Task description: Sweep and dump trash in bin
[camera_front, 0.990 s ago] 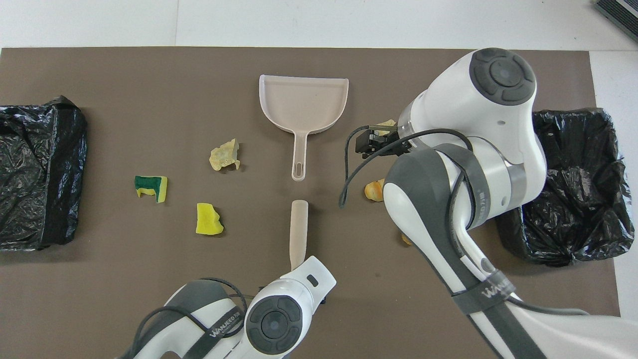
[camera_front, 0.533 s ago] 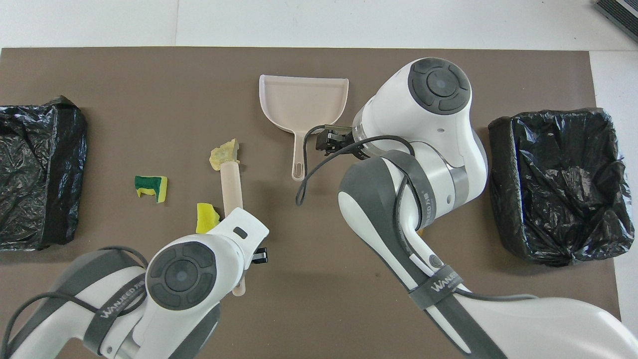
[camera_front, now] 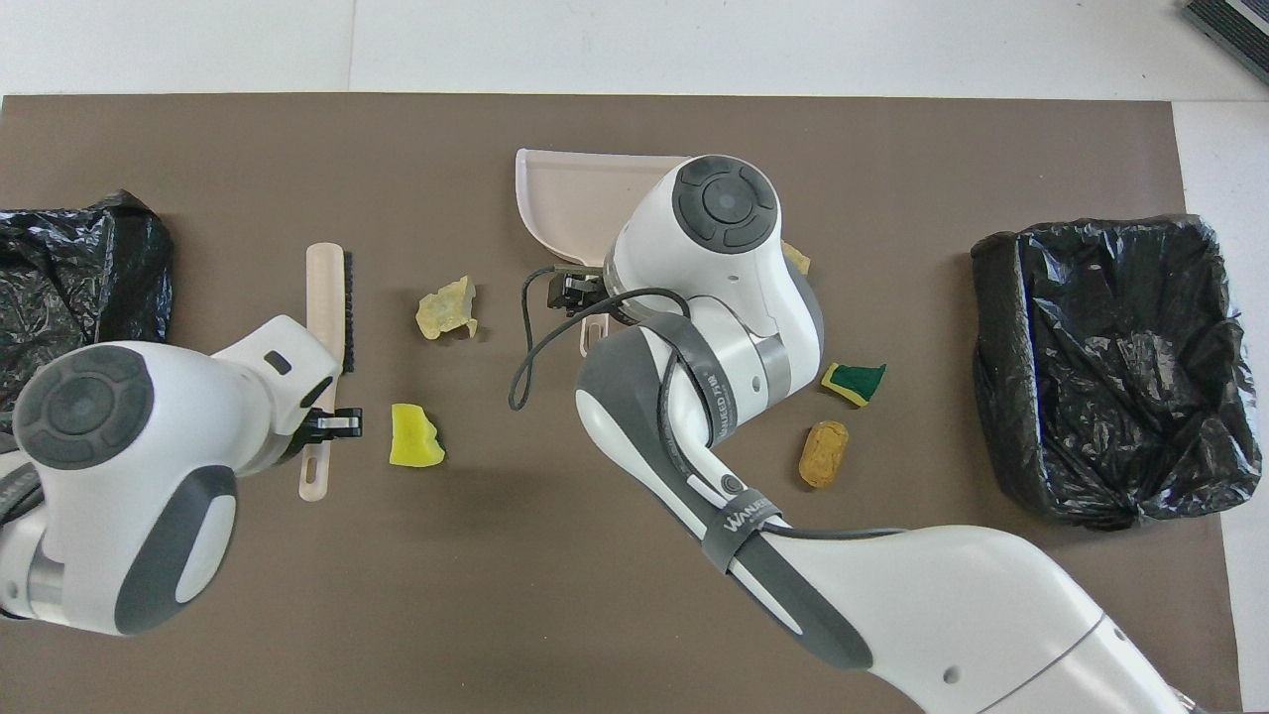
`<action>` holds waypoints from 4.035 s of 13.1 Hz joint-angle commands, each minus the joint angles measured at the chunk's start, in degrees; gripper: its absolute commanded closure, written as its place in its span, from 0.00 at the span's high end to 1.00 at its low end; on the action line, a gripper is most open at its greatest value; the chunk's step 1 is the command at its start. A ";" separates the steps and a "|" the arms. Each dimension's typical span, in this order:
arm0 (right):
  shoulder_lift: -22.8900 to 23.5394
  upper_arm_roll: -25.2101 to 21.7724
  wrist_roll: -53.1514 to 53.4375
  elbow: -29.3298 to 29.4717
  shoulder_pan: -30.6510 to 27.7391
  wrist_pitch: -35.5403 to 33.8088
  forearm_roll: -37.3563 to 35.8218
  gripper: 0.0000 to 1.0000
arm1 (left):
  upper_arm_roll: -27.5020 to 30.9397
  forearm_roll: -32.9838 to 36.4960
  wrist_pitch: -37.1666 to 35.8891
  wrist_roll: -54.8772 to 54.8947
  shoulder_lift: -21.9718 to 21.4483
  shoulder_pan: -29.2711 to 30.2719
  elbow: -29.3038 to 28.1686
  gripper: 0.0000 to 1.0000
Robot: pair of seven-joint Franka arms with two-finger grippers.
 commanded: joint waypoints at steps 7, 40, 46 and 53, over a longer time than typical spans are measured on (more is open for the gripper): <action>4.15 0.14 1.41 2.36 2.43 2.12 -2.79 1.00 | -0.82 0.74 5.96 16.07 5.52 12.67 1.69 0.00; -20.63 0.32 -46.24 -15.20 -2.14 -11.94 -5.16 0.00 | -0.82 0.74 6.67 29.52 7.81 19.09 -0.24 0.00; -27.22 0.32 -75.46 -27.42 -5.12 -14.93 -5.51 0.00 | -1.09 0.65 8.69 29.08 5.00 13.49 -7.37 0.00; -26.88 0.40 -91.22 -30.86 -3.99 -12.57 -11.40 0.00 | -1.17 -0.14 8.42 13.82 5.96 1.80 -7.19 0.00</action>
